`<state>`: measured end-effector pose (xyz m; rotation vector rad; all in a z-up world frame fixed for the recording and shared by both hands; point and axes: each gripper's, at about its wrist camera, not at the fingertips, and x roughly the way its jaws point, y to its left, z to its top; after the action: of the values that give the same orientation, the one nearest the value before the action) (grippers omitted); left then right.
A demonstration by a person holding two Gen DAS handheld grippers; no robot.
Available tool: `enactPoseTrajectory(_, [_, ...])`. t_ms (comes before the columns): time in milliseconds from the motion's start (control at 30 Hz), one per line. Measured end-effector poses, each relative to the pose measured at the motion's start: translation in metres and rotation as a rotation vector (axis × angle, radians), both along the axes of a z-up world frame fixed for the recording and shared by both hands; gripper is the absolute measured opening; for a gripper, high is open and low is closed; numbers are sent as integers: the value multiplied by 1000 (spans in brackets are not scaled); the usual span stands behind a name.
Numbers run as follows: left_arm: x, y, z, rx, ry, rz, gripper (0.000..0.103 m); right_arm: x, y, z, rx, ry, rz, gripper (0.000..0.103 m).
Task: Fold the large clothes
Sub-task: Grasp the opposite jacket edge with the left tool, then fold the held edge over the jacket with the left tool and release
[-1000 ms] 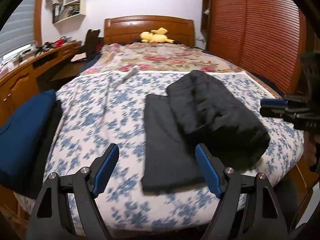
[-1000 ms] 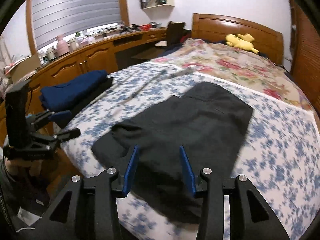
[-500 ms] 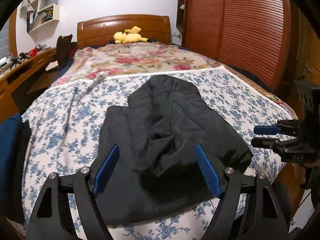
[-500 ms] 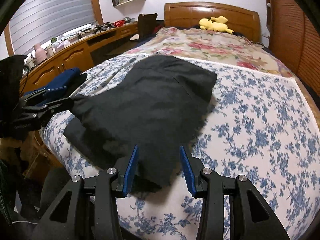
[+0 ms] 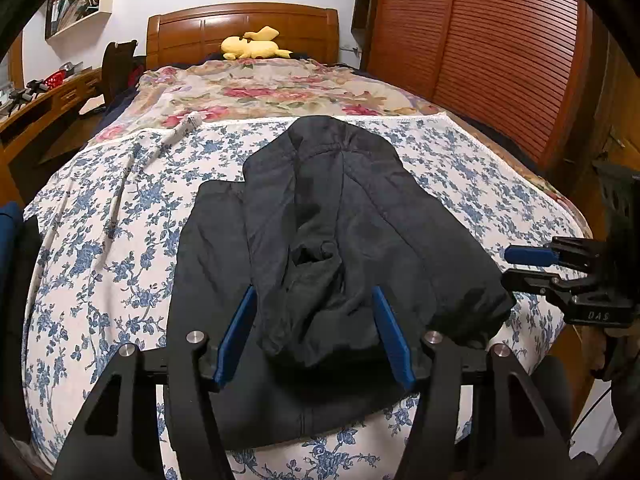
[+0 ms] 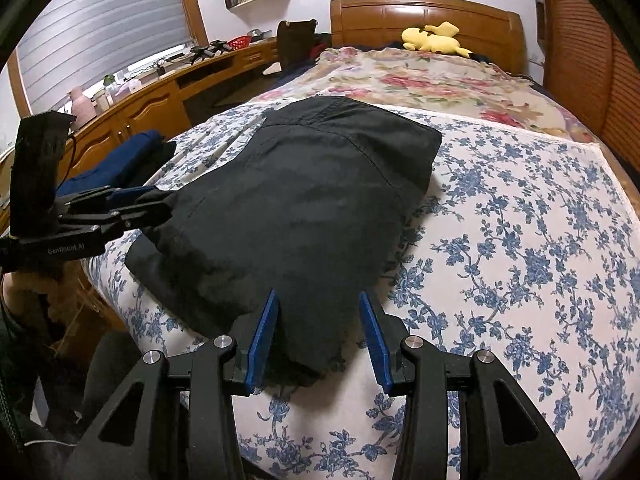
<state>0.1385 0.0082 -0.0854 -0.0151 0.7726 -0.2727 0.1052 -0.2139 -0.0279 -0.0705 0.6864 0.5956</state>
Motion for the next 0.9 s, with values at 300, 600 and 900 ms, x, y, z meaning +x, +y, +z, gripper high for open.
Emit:
enactPoseTrajectory(300, [-1,0,-8,-33,36,-46,10,1,-1,-1,6,6,-3,44])
enactPoseTrajectory(600, [-23,16,35,-30,-120,-30,4,6,15,10,2,-19,36,44])
enactPoseTrajectory(900, [-43,79,26,5,-110,95,4,11,66,22,9,-63,146,44])
